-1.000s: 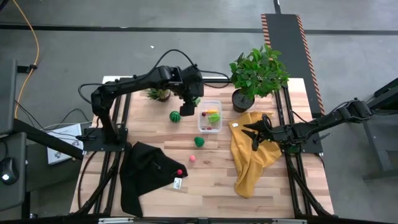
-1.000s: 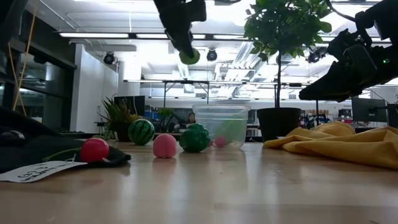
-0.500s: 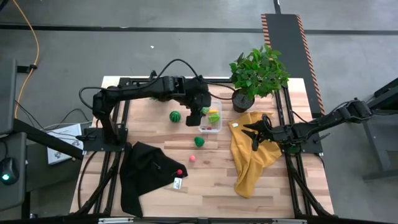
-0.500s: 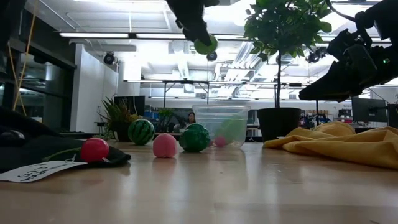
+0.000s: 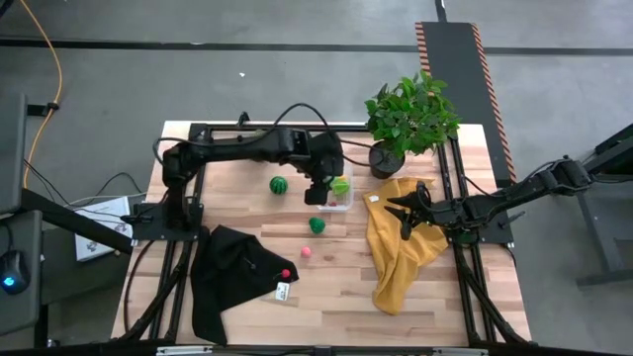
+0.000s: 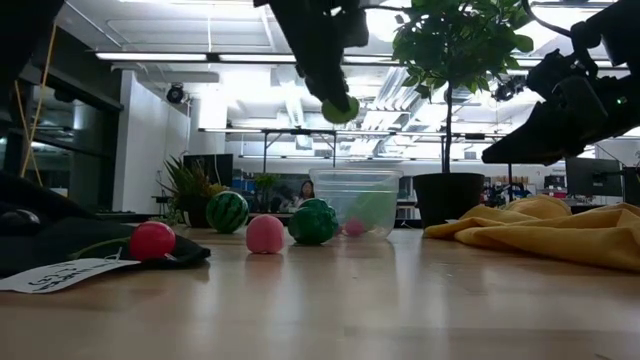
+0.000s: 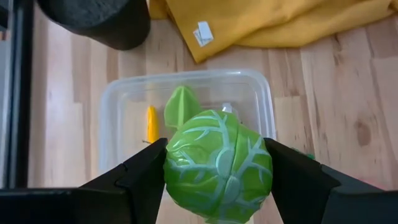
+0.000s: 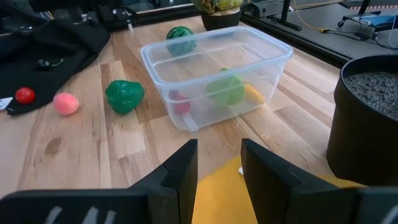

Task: Pick and placing Produce into tupperware
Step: Put the cabbage into the transparent bin

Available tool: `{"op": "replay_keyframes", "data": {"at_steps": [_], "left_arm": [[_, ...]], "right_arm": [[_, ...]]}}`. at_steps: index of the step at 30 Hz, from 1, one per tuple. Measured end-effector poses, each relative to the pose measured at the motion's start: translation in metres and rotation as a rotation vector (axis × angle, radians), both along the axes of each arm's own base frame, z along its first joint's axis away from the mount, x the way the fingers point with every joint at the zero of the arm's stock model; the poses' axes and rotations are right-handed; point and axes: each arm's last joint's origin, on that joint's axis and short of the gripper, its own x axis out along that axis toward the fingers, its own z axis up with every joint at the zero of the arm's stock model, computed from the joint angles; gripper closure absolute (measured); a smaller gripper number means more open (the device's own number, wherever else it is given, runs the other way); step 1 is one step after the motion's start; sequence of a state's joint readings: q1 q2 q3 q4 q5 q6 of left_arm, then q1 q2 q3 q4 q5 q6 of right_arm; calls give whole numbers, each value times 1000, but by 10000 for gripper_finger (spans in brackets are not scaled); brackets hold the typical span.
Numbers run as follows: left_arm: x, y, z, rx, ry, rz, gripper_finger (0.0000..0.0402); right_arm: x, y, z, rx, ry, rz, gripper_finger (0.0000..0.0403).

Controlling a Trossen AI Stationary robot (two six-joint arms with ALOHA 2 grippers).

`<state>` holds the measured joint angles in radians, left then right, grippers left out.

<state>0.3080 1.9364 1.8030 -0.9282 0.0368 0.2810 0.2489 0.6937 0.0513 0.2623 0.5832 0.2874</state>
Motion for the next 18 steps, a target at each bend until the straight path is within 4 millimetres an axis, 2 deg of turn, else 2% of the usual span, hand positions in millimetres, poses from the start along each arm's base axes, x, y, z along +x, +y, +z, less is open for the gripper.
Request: {"op": "replay_keyframes", "data": {"at_steps": [7, 18], "left_arm": [[9, 3, -16, -7, 26, -1, 167], [12, 7, -24, -14, 33, 4, 167]], "right_arm": [[0, 0, 0, -1, 5, 0, 289], [0, 0, -1, -2, 7, 0, 289]]}}
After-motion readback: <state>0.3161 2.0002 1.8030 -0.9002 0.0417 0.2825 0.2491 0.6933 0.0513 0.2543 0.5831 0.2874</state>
